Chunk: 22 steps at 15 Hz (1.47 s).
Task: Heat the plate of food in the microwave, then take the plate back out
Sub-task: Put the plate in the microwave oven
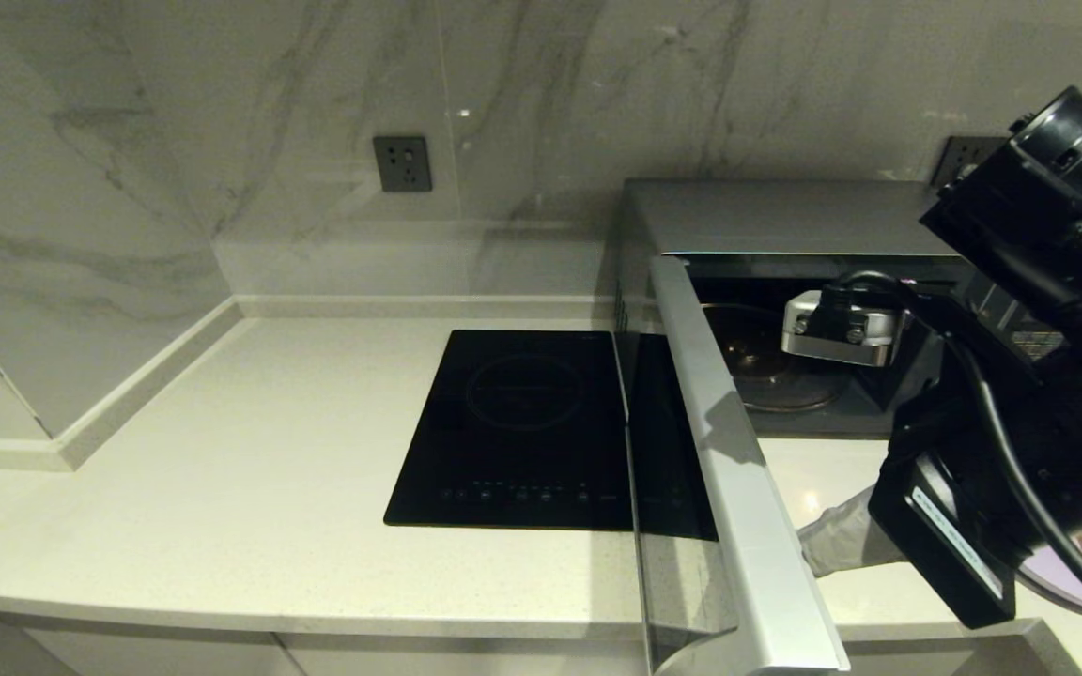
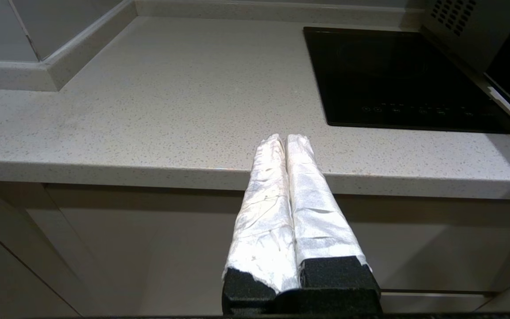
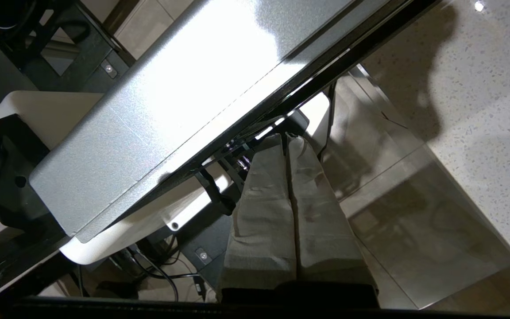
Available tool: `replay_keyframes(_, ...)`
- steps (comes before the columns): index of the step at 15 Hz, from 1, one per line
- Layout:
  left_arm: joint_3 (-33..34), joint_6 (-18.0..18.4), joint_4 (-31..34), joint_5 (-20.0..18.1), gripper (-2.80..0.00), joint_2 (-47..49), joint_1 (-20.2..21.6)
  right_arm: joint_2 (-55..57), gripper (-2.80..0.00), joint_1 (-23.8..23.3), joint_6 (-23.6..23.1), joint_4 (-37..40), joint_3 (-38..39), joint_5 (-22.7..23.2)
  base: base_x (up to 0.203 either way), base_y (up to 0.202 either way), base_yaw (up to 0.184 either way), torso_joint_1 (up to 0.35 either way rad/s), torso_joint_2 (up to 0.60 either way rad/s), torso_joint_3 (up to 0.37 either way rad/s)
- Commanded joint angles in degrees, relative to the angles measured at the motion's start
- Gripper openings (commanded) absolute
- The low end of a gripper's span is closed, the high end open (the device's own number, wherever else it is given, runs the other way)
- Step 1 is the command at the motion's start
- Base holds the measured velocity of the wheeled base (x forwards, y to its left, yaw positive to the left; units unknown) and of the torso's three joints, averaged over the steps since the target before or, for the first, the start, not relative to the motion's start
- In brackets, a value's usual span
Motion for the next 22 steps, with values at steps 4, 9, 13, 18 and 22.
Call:
replay_keyframes(4, 0.0, -0.1, 0.0, 0.0, -2.80, 0.0, 0.0, -1.6, -2.80, -0.1, 4.5, 0.4, 1.0, -8.2, 0.000, 0.000, 0.000, 0.000, 0.00, 0.000)
replay_keyframes(9, 0.0, 0.0, 0.0, 0.0, -2.80, 0.0, 0.0, -6.0, -2.80, -1.5, 29.3, 0.9, 1.6, -38.2, 0.000, 0.000, 0.000, 0.000, 0.00, 0.000)
replay_keyframes(13, 0.0, 0.0, 0.0, 0.0, -2.80, 0.0, 0.0, -7.7, -2.80, -19.6, 44.5, 8.2, 2.2, -43.9, 0.000, 0.000, 0.000, 0.000, 0.00, 0.000)
replay_keyframes(18, 0.0, 0.0, 0.0, 0.0, -2.80, 0.0, 0.0, -5.2, -2.80, -59.4, 47.8, 6.7, 4.9, -28.7, 0.000, 0.000, 0.000, 0.000, 0.00, 0.000)
replay_keyframes(22, 0.0, 0.0, 0.0, 0.0, -2.80, 0.0, 0.0, 5.9, 0.00, -75.5, 48.9, -0.3, 10.0, -12.5, 0.000, 0.000, 0.000, 0.000, 0.00, 0.000)
